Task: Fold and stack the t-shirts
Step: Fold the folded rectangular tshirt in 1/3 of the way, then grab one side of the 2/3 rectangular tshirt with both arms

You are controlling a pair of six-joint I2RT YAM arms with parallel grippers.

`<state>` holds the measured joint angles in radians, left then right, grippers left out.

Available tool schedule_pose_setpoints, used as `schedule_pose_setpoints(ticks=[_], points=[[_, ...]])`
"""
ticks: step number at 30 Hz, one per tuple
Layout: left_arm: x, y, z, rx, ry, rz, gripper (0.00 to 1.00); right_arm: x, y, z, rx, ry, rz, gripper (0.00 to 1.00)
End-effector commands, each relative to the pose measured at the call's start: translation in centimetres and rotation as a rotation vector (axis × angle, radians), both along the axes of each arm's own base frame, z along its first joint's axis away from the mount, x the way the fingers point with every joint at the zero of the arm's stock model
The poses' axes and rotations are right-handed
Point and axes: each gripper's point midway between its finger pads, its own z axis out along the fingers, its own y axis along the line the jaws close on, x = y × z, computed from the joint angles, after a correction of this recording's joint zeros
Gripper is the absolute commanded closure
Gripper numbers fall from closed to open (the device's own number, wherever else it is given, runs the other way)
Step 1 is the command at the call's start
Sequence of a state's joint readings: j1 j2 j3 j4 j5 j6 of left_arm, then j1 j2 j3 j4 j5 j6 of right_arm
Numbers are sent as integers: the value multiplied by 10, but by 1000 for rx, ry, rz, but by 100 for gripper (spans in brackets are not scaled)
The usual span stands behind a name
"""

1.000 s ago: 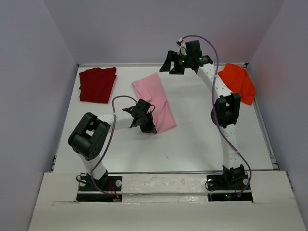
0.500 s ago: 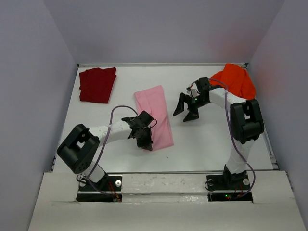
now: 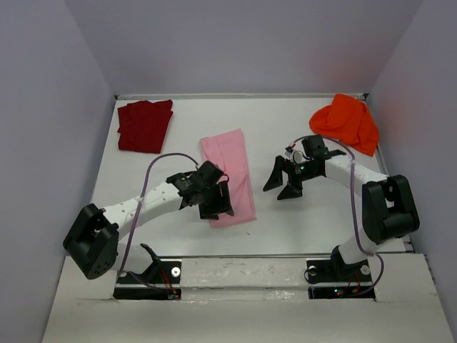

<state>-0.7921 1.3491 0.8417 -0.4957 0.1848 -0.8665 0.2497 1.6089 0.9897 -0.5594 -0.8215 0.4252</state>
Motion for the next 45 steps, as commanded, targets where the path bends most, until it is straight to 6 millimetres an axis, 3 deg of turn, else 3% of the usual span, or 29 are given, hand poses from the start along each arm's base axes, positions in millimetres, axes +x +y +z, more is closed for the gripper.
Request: schedule_pose_setpoints(ticks=[1,7,10,13,17,26,32,39,43,45], points=[[-4,8,14,-9,-10,57,16,-18,0,-4,35,10,-11,7],[-26,28,-26,-20,79,124,11,-30,5,-21,109,31,-14,9],[-30,27,-35,-45,99,151,11,-29,6,-23,117,33,-18,9],[-41,38,-56,-25,133,172,11,-26,8,-25,127,34,-20,9],[-45,48,-70,-8,151,205,11,-27,13,-29,129,37,-15,9],[-29,61,-68,13,92,263,11,-41,46,-45,125,71,39,11],[-23,82,-73,71,92,314,11,-43,54,-49,122,75,45,11],[-13,91,-73,52,66,369,11,-47,60,-54,109,81,51,11],[-7,86,-70,18,61,378,24,-49,65,-55,99,85,53,11],[-9,80,-71,-10,82,375,25,-53,70,-55,95,87,63,11]])
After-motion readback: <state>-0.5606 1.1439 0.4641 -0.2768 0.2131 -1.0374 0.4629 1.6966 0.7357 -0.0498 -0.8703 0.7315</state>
